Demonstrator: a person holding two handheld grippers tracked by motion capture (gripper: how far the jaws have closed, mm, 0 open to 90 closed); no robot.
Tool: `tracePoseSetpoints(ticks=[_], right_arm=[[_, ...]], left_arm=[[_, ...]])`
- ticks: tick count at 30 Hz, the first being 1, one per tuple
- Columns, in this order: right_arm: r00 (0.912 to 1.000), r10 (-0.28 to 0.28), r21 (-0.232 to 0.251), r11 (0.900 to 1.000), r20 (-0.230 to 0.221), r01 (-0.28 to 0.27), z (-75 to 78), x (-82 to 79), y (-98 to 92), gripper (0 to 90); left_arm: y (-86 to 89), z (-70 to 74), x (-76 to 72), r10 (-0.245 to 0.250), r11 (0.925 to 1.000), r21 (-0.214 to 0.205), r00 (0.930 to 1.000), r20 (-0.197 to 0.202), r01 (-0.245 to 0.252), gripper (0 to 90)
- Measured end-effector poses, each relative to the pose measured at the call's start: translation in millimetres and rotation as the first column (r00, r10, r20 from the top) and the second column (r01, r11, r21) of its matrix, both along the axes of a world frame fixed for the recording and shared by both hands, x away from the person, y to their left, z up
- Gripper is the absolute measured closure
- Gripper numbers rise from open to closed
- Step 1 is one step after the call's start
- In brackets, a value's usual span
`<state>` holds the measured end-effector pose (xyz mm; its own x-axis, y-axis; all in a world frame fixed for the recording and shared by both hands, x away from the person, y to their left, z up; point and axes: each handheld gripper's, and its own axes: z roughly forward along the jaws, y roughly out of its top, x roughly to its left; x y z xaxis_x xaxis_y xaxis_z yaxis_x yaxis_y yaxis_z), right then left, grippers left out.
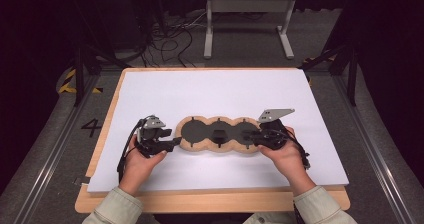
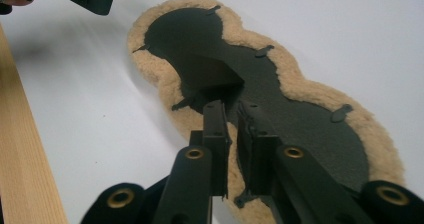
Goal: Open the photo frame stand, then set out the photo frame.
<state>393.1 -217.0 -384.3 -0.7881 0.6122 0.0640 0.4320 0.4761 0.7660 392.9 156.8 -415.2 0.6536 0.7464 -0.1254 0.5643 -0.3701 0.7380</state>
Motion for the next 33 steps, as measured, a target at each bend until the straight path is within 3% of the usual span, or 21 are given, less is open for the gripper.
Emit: tracePoseSetpoints(ticks=[13, 20, 29, 33], right_arm=[[0.9963, -0.086, -0.008, 0.9963, 0.007, 0.086, 7.0, 5.4, -23.1, 55.8], [0.9883, -0.15, -0.007, 0.9888, -0.03, 0.149, 3.6, 11.0, -35.0, 40.3], [0.9762, -0.203, -0.02, 0.9792, -0.076, 0.202, -3.1, 16.8, -45.0, 31.0], [0.9699, -0.22, -0.022, 0.9755, -0.104, 0.219, -9.1, 19.9, -48.2, 28.0]], left_arm=[[11.4, -2.5, 7.7, 0.062, 0.9966, -0.053, 0.9977, -0.028, -0.064, 44.1], [15.5, -6.9, 13.9, 0.084, 0.9916, -0.091, 0.9928, -0.085, -0.092, 40.3], [11.4, -12.2, 19.9, 0.09, 0.9905, -0.091, 0.9874, -0.13, -0.103, 34.1], [7.2, -16.5, 23.8, 0.095, 0.992, -0.069, 0.9848, -0.146, -0.106, 31.2]])
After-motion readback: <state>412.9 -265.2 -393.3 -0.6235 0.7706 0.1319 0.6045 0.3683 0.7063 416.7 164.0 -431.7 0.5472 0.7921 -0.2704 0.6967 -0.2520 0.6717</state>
